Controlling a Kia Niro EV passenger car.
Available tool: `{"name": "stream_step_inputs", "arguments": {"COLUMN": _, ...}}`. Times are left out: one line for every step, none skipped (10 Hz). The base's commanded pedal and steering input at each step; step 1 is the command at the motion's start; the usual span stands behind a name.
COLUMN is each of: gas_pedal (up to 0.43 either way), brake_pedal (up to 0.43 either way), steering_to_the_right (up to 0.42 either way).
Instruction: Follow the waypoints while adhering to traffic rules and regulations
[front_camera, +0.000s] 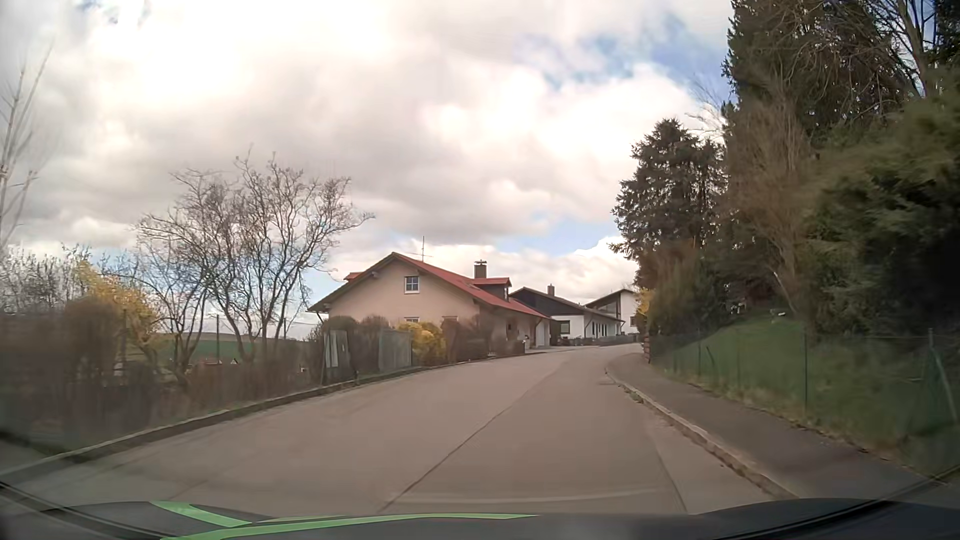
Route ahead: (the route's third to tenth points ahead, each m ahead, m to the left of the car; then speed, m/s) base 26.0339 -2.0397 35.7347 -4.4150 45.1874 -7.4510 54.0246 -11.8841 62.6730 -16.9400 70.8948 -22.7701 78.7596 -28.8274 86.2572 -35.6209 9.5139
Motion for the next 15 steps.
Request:
{"name": "stream_step_inputs", "arguments": {"gas_pedal": 0.197, "brake_pedal": 0.000, "steering_to_the_right": 0.046}}
{"name": "stream_step_inputs", "arguments": {"gas_pedal": 0.197, "brake_pedal": 0.000, "steering_to_the_right": 0.045}}
{"name": "stream_step_inputs", "arguments": {"gas_pedal": 0.197, "brake_pedal": 0.000, "steering_to_the_right": 0.045}}
{"name": "stream_step_inputs", "arguments": {"gas_pedal": 0.197, "brake_pedal": 0.000, "steering_to_the_right": 0.045}}
{"name": "stream_step_inputs", "arguments": {"gas_pedal": 0.197, "brake_pedal": 0.000, "steering_to_the_right": 0.045}}
{"name": "stream_step_inputs", "arguments": {"gas_pedal": 0.197, "brake_pedal": 0.000, "steering_to_the_right": 0.045}}
{"name": "stream_step_inputs", "arguments": {"gas_pedal": 0.197, "brake_pedal": 0.000, "steering_to_the_right": 0.044}}
{"name": "stream_step_inputs", "arguments": {"gas_pedal": 0.197, "brake_pedal": 0.000, "steering_to_the_right": 0.044}}
{"name": "stream_step_inputs", "arguments": {"gas_pedal": 0.197, "brake_pedal": 0.000, "steering_to_the_right": 0.043}}
{"name": "stream_step_inputs", "arguments": {"gas_pedal": 0.197, "brake_pedal": 0.000, "steering_to_the_right": 0.037}}
{"name": "stream_step_inputs", "arguments": {"gas_pedal": 0.197, "brake_pedal": 0.000, "steering_to_the_right": 0.030}}
{"name": "stream_step_inputs", "arguments": {"gas_pedal": 0.197, "brake_pedal": 0.000, "steering_to_the_right": 0.030}}
{"name": "stream_step_inputs", "arguments": {"gas_pedal": 0.189, "brake_pedal": 0.000, "steering_to_the_right": 0.030}}
{"name": "stream_step_inputs", "arguments": {"gas_pedal": 0.189, "brake_pedal": 0.000, "steering_to_the_right": 0.030}}
{"name": "stream_step_inputs", "arguments": {"gas_pedal": 0.169, "brake_pedal": 0.000, "steering_to_the_right": 0.030}}
